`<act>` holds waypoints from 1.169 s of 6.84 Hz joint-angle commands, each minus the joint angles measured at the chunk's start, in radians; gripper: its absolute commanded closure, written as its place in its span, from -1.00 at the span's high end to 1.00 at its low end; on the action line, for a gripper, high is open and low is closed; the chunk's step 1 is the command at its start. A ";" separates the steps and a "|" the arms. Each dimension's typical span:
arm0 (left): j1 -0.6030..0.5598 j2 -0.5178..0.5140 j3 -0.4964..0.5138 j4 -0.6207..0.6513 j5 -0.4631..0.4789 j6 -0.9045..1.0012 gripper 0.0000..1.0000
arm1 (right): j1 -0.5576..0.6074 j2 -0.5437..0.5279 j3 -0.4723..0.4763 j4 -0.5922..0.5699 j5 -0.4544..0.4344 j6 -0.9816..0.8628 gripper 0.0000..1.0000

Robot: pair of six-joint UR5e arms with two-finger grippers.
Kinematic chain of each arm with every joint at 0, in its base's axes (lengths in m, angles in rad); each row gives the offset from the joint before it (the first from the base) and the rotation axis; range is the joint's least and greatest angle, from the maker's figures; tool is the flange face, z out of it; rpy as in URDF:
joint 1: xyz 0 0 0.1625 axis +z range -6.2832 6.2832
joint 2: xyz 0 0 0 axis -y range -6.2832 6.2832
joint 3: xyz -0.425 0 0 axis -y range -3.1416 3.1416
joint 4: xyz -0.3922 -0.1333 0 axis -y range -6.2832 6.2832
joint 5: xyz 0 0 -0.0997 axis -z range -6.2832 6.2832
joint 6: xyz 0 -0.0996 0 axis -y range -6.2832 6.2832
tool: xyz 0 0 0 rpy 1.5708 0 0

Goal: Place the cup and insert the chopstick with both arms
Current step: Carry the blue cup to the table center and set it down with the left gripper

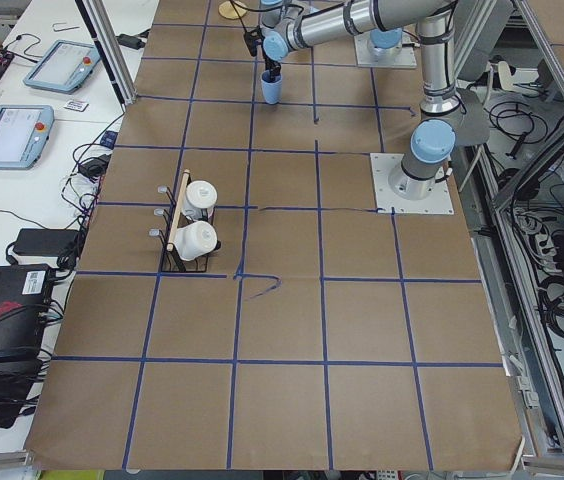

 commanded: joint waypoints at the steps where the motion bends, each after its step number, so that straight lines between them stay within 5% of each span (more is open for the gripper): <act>1: 0.015 0.035 0.013 -0.025 0.002 0.113 1.00 | 0.060 0.001 -0.020 0.000 0.038 0.114 -1.00; 5: 0.098 0.284 0.089 -0.535 0.160 0.592 1.00 | 0.252 0.005 -0.068 0.005 0.190 0.428 -1.00; 8: 0.169 0.502 0.084 -0.670 0.157 0.679 1.00 | 0.367 0.076 -0.147 -0.001 0.381 0.651 -1.00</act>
